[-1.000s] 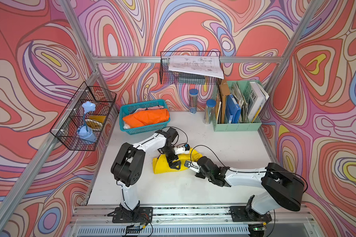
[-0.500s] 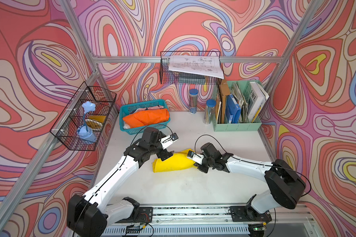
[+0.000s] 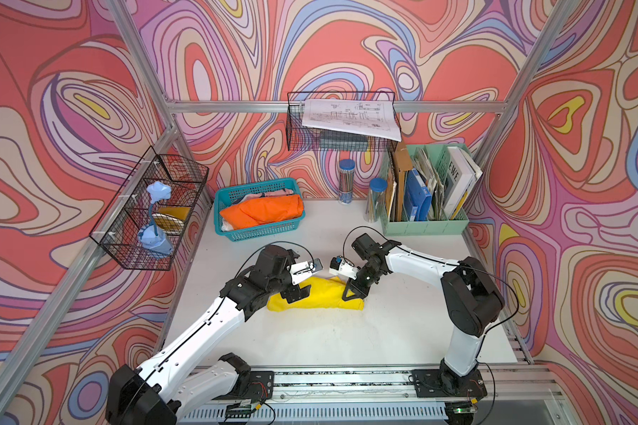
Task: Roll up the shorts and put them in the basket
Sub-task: Roll the shorts at the center of the board, then pick up the shorts from the center of the board.
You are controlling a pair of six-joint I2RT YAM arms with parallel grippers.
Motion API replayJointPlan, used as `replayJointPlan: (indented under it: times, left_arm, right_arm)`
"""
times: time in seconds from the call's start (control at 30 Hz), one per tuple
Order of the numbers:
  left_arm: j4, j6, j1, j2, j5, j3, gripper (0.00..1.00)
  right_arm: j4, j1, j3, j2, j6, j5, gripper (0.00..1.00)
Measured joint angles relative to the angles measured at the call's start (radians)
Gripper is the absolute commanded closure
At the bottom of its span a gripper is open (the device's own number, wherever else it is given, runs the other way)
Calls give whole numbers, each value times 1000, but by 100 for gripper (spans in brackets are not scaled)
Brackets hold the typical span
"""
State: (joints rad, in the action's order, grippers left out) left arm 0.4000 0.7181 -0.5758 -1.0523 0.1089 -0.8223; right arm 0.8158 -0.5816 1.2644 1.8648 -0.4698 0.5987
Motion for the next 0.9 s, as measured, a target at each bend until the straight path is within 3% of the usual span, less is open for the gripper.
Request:
replayJointPlan:
  times: [0.33,0.57,0.9]
  left_arm:
    - [5,105,-170,-179,-39,4,2]
    - [-5,146,-177,-272,-76,5,2]
    - [-63,195,-177,-455,-132,-3,2]
  right_arm:
    - [148,53,92,115,-25,150,100]
    - [246,92,126,179,-95,243,100]
    - [307,96,126,188,-150,256,100]
